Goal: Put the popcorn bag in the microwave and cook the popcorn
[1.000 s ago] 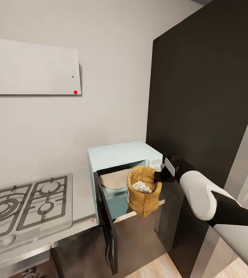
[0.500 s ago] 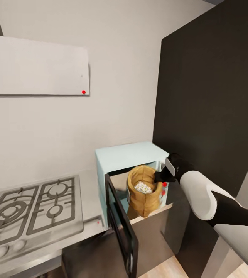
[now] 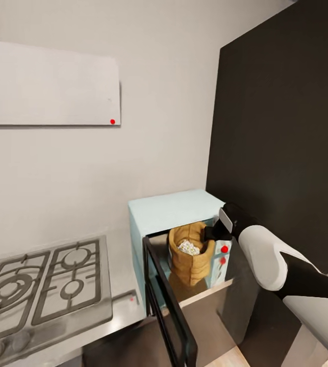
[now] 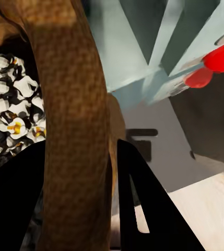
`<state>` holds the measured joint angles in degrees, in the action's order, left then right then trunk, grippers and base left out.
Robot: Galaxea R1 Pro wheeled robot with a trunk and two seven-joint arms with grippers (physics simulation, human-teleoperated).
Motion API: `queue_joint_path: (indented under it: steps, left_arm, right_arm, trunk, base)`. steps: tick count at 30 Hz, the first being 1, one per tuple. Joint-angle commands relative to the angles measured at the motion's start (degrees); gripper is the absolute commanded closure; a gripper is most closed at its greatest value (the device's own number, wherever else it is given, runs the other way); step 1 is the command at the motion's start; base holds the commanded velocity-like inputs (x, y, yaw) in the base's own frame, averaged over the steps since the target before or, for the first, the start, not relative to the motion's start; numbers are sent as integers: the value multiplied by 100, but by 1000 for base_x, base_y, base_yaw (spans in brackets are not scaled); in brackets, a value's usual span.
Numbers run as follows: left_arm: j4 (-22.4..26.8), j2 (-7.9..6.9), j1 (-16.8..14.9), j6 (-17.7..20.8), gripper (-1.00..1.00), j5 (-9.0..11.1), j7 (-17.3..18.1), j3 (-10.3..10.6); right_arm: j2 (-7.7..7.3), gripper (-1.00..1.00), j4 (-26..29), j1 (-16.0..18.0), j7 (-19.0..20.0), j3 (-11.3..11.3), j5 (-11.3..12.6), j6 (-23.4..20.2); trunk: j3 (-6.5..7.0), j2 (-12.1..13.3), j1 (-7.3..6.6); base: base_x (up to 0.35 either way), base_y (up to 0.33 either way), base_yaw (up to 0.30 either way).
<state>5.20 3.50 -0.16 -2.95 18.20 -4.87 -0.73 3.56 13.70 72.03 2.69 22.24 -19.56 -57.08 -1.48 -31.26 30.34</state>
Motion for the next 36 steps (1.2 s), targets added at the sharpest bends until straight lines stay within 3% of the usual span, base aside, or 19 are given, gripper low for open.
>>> queue_joint_path:
  steps: [1, 6, 36]
  left_arm:
    - [4, 2, -2, -13, -100, 22, -14, -5]
    - [3, 2, -2, -13, -100, 26, -14, -6]
    - [7, 5, -2, -18, -100, 1, -14, 25]
  right_arm:
    - [4, 100, 10, 3, 30, 26, -118, -22]
    - [4, 100, 10, 4, 30, 26, -118, -22]
    - [-13, 100, -14, 3, 91, 44, -31, -101]
  trunk:
    - [-11, -9, 6]
    - [-11, -9, 6]
    - [-11, -9, 6]
  base:
    - [298, 0, 0]
    - [207, 0, 0]
    - [29, 56, 0]
